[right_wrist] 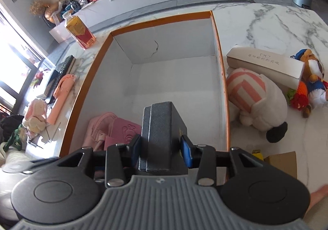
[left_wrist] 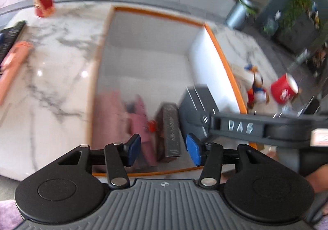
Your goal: Organize objects
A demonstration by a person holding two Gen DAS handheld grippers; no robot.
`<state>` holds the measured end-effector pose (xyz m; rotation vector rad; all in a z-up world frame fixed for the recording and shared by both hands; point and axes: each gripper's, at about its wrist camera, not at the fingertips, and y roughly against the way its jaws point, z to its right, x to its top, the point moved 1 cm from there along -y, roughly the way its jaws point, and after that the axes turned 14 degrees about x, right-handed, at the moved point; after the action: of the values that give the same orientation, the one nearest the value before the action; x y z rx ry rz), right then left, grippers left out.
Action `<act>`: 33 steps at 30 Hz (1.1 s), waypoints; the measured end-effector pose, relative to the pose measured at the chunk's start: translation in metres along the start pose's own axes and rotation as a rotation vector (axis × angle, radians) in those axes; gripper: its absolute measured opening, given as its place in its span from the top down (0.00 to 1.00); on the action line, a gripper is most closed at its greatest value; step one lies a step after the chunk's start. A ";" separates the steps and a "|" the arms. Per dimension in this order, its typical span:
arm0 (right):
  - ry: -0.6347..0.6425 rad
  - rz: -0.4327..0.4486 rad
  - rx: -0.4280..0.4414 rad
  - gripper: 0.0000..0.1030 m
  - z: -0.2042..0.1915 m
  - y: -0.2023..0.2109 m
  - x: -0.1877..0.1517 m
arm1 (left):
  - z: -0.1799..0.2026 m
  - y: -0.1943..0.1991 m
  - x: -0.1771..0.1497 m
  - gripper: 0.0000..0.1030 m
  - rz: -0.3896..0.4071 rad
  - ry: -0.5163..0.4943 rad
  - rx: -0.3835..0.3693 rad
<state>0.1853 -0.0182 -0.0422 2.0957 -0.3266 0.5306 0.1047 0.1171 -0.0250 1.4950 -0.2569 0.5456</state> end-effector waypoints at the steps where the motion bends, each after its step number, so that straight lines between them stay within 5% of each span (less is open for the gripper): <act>1: 0.001 0.002 -0.007 0.58 -0.002 -0.001 -0.001 | -0.007 0.008 0.000 0.42 0.032 0.013 0.008; 6: 0.012 -0.014 -0.041 0.58 -0.010 -0.010 -0.005 | -0.049 0.021 0.010 0.37 0.136 0.181 0.012; 10: -0.019 -0.019 -0.052 0.59 -0.007 -0.020 -0.010 | -0.069 -0.011 0.013 0.42 0.062 0.241 0.002; 15: -0.029 -0.021 -0.069 0.59 -0.002 -0.029 -0.013 | -0.072 -0.035 0.001 0.63 0.004 0.233 -0.052; 20: -0.014 -0.024 -0.048 0.59 -0.001 -0.036 -0.014 | -0.072 -0.031 -0.003 0.67 0.012 0.217 -0.061; 24: -0.057 -0.111 0.054 0.59 -0.001 -0.040 -0.017 | -0.073 -0.028 -0.005 0.68 0.016 0.211 -0.067; 33: 0.003 -0.121 0.042 0.56 -0.005 -0.035 -0.024 | -0.072 -0.025 -0.008 0.70 0.012 0.195 -0.060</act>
<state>0.1783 0.0061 -0.0767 2.1398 -0.1865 0.4721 0.0988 0.1866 -0.0565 1.3722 -0.1288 0.6825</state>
